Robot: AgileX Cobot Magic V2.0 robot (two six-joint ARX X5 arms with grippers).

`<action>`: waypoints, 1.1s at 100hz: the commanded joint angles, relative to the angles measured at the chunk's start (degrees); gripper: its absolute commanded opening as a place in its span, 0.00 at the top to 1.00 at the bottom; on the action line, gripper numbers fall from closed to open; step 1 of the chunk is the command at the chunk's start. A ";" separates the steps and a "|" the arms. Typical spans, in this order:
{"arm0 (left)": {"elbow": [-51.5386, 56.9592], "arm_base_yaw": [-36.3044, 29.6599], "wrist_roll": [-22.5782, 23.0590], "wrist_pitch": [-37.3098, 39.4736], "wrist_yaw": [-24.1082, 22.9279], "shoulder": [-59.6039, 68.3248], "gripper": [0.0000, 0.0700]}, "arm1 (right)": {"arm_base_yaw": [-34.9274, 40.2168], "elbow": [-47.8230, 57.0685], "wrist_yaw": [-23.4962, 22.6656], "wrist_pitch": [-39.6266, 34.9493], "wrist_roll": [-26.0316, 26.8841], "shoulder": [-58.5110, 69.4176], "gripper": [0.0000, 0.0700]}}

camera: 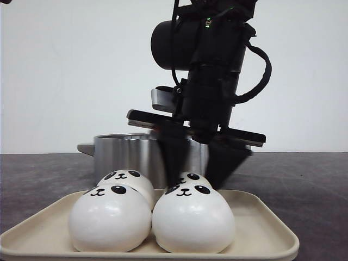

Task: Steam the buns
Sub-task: 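Lower the right gripper and grasp the panda bun nearest the pot, then lift the bun with the right gripper, lower into the pot, open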

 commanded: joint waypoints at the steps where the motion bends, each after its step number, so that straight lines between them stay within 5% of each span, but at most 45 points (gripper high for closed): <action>1: 0.68 -0.28 0.55 0.52 -0.13 0.31 0.00 | 0.81 0.70 1.79 -0.04 0.61 0.77 0.99; 41: 0.68 -0.28 0.46 1.36 -0.52 0.33 0.00 | 3.50 17.05 0.39 -10.62 -5.66 -14.40 0.99; 62: 0.68 -0.28 -0.72 5.01 -0.52 0.31 0.00 | 0.42 30.42 11.78 -6.14 -12.83 -14.08 0.99; 110: 0.68 -0.28 -1.27 5.95 -0.52 0.33 0.00 | -10.86 31.54 8.11 2.14 -17.35 6.69 0.99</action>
